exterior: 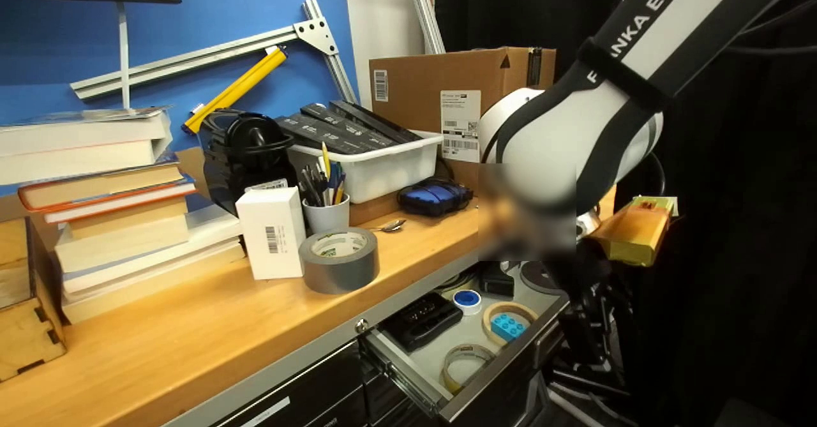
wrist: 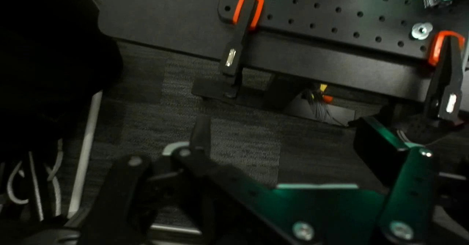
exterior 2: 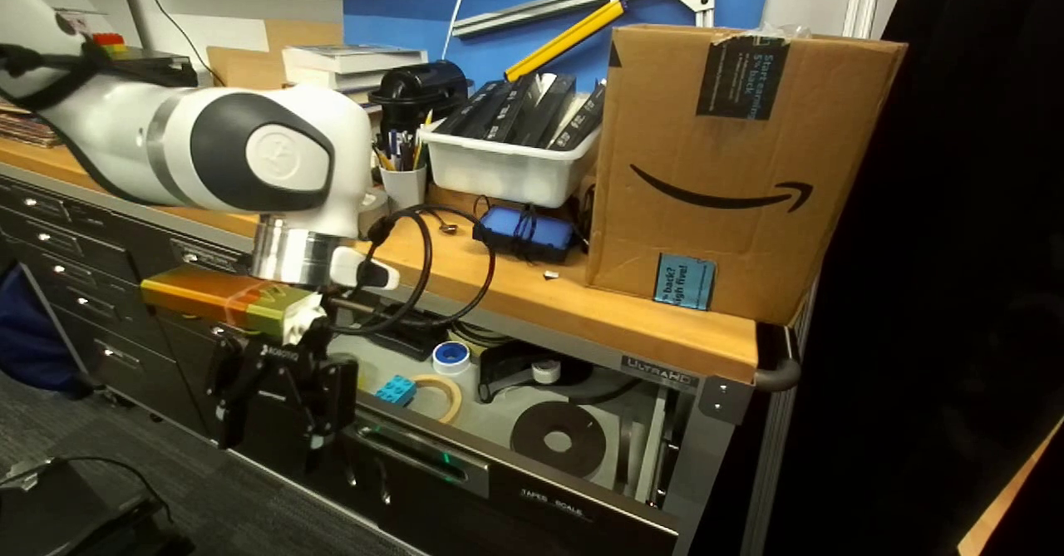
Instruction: Put the blue lego brick in the open drawer then close the drawer
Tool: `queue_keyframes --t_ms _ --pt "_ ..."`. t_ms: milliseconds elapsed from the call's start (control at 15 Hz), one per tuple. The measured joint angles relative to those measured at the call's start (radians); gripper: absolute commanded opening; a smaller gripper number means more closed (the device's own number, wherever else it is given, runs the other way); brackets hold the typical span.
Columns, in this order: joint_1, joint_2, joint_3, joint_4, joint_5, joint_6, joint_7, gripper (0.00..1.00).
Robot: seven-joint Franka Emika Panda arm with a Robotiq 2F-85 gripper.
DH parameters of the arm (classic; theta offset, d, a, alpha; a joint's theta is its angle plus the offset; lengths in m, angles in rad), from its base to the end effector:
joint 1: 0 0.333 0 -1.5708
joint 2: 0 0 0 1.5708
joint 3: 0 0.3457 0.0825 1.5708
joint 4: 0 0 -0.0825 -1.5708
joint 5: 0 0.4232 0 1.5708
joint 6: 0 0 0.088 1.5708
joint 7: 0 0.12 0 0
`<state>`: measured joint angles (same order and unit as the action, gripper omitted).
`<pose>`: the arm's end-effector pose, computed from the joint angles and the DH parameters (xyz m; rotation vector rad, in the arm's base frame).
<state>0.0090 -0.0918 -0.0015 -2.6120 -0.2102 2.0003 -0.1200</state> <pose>0.3821 -0.0122 0.2418 2.8793 0.3855 -0.7833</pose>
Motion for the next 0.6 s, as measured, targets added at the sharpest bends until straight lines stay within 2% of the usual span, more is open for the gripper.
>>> queue_keyframes --t_ms 200,600 --pt "0.025 0.055 0.043 -0.022 -0.02 0.056 0.083 1.0" --pt "0.083 0.15 0.095 -0.027 -0.097 0.395 0.464 1.0"
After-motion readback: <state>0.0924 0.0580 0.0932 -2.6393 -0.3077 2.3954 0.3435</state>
